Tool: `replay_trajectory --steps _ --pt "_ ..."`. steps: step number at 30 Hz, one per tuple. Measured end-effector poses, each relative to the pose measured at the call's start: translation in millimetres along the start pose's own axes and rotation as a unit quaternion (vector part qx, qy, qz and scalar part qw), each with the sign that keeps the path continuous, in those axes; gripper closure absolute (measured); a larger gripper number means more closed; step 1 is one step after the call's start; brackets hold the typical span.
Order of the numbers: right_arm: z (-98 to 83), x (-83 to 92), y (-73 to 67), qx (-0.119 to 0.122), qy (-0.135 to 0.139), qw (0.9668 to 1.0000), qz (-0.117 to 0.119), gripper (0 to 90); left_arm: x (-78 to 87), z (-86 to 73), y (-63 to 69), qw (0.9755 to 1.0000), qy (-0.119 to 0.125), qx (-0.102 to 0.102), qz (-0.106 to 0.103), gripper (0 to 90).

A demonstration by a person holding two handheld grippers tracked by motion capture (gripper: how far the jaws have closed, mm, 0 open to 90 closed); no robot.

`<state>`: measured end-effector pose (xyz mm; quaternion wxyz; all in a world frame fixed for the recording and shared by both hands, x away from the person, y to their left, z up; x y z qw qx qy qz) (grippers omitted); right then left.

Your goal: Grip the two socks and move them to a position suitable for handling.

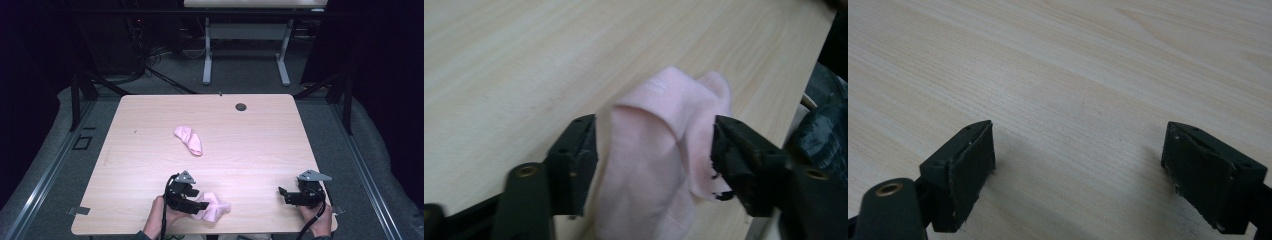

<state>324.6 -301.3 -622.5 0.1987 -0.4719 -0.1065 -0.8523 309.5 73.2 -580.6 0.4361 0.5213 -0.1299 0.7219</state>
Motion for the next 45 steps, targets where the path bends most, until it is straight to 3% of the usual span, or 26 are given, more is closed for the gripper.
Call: replay_trajectory --steps 7,14,21,33,34,36,37,42,45 --pt "0.2 -0.1 0.1 0.002 -0.001 1.0 -0.002 13.0 22.8 21.0 -42.1 0.9987 0.018 0.021 0.042 9.0" --pt "0.2 -0.1 -0.1 0.001 0.0 1.0 0.0 13.0 36.3 46.4 -88.4 0.995 0.039 0.054 0.074 0.9" --pt "0.1 -0.1 0.1 0.002 -0.001 1.0 -0.002 13.1 41.1 71.4 -109.3 0.9934 0.046 0.063 0.083 0.1" --pt "0.1 -0.1 0.1 0.002 -0.001 1.0 -0.002 13.1 20.8 110.6 -149.4 0.9902 0.03 0.073 0.115 0.2" --pt "0.1 -0.1 0.1 0.002 -0.001 1.0 -0.002 13.1 17.9 113.0 -152.1 0.9893 0.024 0.068 0.126 0.3" --pt "0.1 -0.1 0.2 0.002 -0.001 1.0 -0.002 13.1 9.9 116.6 -157.1 0.9896 0.008 0.072 0.124 0.4" --pt "0.1 -0.1 0.1 0.002 0.0 1.0 -0.002 13.1 6.3 118.0 -160.2 0.9884 0.003 0.074 0.133 0.8" --pt "0.1 -0.1 0.1 0.002 0.0 1.0 -0.002 13.1 -10.9 120.3 -172.0 0.9865 -0.012 0.085 0.14 10.8" --pt "0.1 -0.1 0.1 0.002 0.0 1.0 -0.002 13.1 -19.8 119.2 -176.5 0.9841 -0.025 0.09 0.151 19.1"
Point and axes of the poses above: each handheld gripper's, and its own axes: x roughly backward along the jaws, z roughly out of its top, y roughly to its right, the point moved 5 cm from there along -x, roughly forward along the jaws, and after that the axes turned 15 degrees about -y, right-handed, at the moved point
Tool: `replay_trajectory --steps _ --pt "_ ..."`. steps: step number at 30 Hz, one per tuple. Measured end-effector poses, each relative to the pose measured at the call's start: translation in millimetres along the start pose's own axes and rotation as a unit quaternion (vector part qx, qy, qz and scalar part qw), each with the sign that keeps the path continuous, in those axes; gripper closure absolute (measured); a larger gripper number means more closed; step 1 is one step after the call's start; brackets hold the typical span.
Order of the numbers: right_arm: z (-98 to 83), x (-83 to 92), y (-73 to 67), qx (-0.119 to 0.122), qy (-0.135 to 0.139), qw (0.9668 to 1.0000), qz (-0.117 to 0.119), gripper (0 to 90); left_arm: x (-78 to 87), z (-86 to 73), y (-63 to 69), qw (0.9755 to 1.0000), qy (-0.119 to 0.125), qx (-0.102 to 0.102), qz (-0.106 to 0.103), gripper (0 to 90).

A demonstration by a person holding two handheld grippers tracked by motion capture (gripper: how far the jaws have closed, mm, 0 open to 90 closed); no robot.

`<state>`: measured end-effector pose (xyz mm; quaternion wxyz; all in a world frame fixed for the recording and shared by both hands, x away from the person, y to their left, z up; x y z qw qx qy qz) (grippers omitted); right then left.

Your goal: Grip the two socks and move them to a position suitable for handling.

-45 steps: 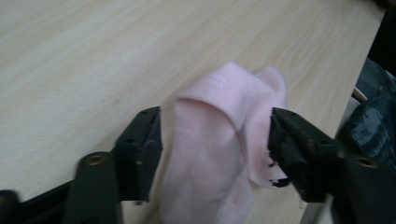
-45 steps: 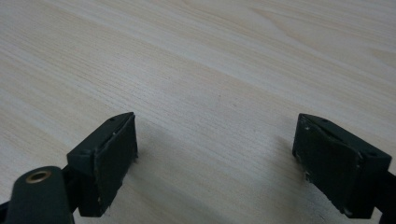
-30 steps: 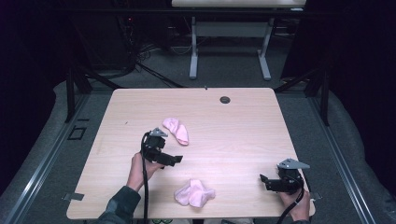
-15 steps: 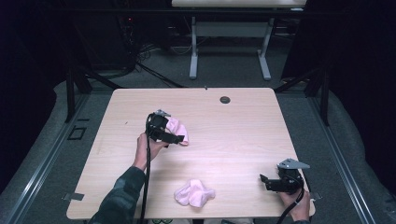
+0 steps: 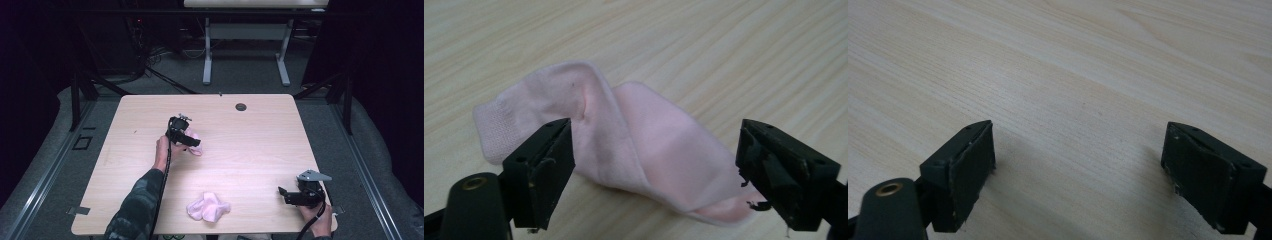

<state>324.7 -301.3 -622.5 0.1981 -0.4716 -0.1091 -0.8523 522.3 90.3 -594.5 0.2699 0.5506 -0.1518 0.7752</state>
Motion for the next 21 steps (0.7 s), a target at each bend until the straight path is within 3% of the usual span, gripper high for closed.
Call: replay_trajectory --steps 3,8,17,21 --pt "0.0 0.0 0.0 0.0 0.0 1.0 0.0 13.1 -6.8 -0.7 1.2 1.0 -0.005 0.006 -0.002 29.1" --pt "0.0 0.0 -0.2 -0.001 0.001 1.0 0.001 13.2 -9.3 -0.9 6.3 0.9999 -0.009 -0.005 0.013 44.2" --pt "0.0 -0.1 -0.2 -0.001 0.001 1.0 0.002 13.2 -7.9 -6.7 0.5 0.9997 0.015 0.012 0.017 73.1" --pt "0.0 0.0 -0.1 -0.001 0.001 1.0 0.002 13.3 -6.7 -8.7 -1.3 0.9995 0.021 0.02 0.015 79.5"
Point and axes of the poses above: each handheld gripper's, and its own axes: x roughly backward along the jaws, z roughly out of its top, y roughly to its right, the point moved 5 cm from there along -x, roughly forward along the jaws, and after that the axes turned 15 degrees about -y, right-handed, at the moved point
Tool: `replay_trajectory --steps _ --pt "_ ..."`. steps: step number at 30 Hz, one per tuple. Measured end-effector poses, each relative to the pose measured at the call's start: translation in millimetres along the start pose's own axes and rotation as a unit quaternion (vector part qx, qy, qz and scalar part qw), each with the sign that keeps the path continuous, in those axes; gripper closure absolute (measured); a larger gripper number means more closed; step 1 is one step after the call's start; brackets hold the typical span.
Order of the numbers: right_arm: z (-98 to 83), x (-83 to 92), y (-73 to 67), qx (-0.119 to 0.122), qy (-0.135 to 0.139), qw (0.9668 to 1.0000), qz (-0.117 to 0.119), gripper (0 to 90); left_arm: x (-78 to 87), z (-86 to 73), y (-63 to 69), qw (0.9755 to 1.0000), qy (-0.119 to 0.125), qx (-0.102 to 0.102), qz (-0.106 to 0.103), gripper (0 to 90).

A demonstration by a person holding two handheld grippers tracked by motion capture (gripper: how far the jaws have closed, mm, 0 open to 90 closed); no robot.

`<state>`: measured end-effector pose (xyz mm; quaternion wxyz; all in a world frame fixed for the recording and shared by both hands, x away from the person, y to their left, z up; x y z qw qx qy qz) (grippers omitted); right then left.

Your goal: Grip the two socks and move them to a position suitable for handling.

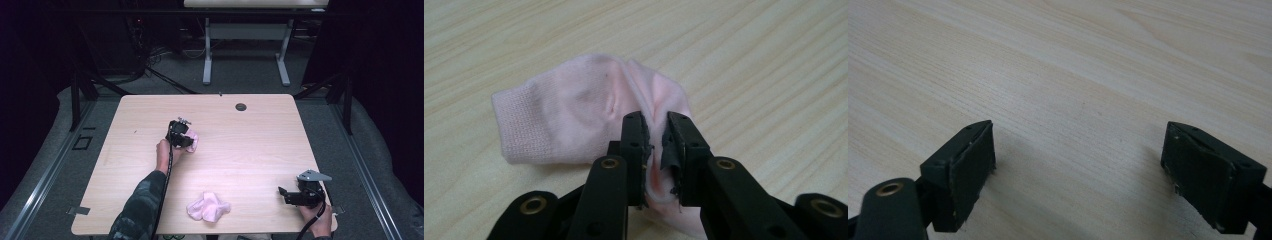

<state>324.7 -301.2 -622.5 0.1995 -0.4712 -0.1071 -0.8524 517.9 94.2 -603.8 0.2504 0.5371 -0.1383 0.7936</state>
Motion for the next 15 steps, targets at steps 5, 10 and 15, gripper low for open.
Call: replay_trajectory --steps 5,10,15 --pt "0.0 0.0 0.0 0.0 0.0 1.0 0.0 13.4 19.5 -2.3 3.8 0.9995 0.027 0.007 -0.011 80.5" --pt "0.0 0.0 0.0 0.0 0.0 1.0 0.0 13.5 55.5 -6.0 20.5 0.9978 0.061 -0.011 -0.025 80.4" --pt "0.0 0.0 0.0 0.0 0.0 1.0 0.0 13.4 79.7 -15.0 48.5 0.9956 0.072 -0.039 -0.045 80.3"
Point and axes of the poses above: each handheld gripper's, and its own axes: x roughly backward along the jaws, z roughly out of its top, y roughly to its right, the point moved 5 cm from there along -x, roughly forward along the jaws, and after that the axes turned 15 degrees about -y, right-handed, at the moved point
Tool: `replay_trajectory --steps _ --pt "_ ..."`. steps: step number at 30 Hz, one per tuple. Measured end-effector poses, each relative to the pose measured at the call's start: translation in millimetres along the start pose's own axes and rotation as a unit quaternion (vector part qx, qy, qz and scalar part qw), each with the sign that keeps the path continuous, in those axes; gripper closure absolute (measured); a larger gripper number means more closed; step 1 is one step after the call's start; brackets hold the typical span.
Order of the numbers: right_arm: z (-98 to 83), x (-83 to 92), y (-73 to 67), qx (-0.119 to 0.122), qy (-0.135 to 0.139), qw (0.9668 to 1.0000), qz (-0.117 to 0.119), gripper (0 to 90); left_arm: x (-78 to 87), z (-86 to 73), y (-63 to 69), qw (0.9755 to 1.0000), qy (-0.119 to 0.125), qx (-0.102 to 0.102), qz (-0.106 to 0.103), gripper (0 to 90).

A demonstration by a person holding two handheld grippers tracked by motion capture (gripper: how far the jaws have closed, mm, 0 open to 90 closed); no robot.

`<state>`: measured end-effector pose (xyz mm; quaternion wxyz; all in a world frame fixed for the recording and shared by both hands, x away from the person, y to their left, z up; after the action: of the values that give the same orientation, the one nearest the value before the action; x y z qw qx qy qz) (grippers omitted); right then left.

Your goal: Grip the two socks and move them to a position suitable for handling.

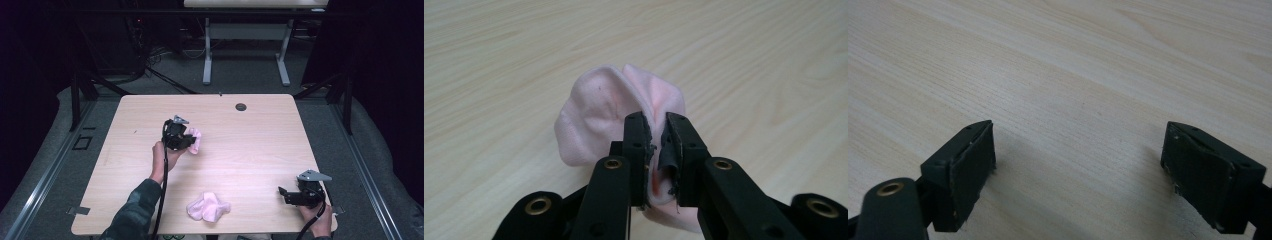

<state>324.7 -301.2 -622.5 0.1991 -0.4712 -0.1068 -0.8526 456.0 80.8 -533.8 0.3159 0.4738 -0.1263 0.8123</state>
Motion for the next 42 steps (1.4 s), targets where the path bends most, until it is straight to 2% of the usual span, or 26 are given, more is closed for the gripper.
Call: replay_trajectory --steps 5,10,14,18,20,26,28,30,34,37,42 --pt "0.0 0.0 0.0 0.0 0.0 1.0 0.0 13.4 4.5 -6.7 32.9 0.9991 0.001 -0.023 -0.034 80.3" --pt "0.1 -0.1 0.0 -0.001 0.0 1.0 0.0 13.4 -8.6 -17.1 61.4 0.9969 -0.017 -0.044 -0.062 80.2" --pt "0.0 0.0 0.0 -0.001 0.0 1.0 0.0 13.4 -22.3 -25.6 73.0 0.9951 -0.037 -0.053 -0.075 80.2" --pt "0.1 0.0 0.0 0.0 0.0 1.0 0.0 13.4 -38.1 -33.2 81.1 0.9936 -0.053 -0.048 -0.087 80.2" --pt "0.0 0.0 0.0 0.0 0.0 1.0 0.0 13.4 -46.2 -37.0 84.9 0.9922 -0.066 -0.053 -0.091 80.2" --pt "0.0 0.0 0.0 0.0 0.0 1.0 0.0 13.4 -60.1 -41.8 87.0 0.9901 -0.085 -0.053 -0.098 77.8" --pt "0.1 0.0 0.0 0.0 0.0 1.0 0.0 13.4 -59.1 -41.8 87.6 0.9901 -0.085 -0.05 -0.1 66.9" --pt "0.1 0.0 0.0 -0.001 0.0 1.0 0.0 13.4 -54.4 -41.2 87.1 0.9916 -0.075 -0.049 -0.094 52.5" --pt "0.1 0.0 -0.1 -0.001 0.0 1.0 0.0 13.5 -40.4 -42.8 83.4 0.9937 -0.055 -0.046 -0.086 33.4" --pt "0.1 0.0 -0.1 -0.001 0.0 1.0 0.0 13.4 -29.7 -47.2 77.2 0.9944 -0.048 -0.041 -0.085 24.6" --pt "0.1 0.4 -0.3 -0.002 -0.004 1.0 0.001 13.5 -13.7 -59.8 63.9 0.9961 -0.038 -0.027 -0.076 16.0"
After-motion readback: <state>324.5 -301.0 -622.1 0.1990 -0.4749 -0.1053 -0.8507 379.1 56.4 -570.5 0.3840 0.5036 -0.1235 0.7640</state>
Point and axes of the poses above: each handheld gripper's, and its own axes: x roughly backward along the jaws, z roughly out of its top, y roughly to its right, the point moved 5 cm from there along -x, roughly forward along the jaws, and after that the axes turned 15 degrees about -y, right-handed, at the moved point
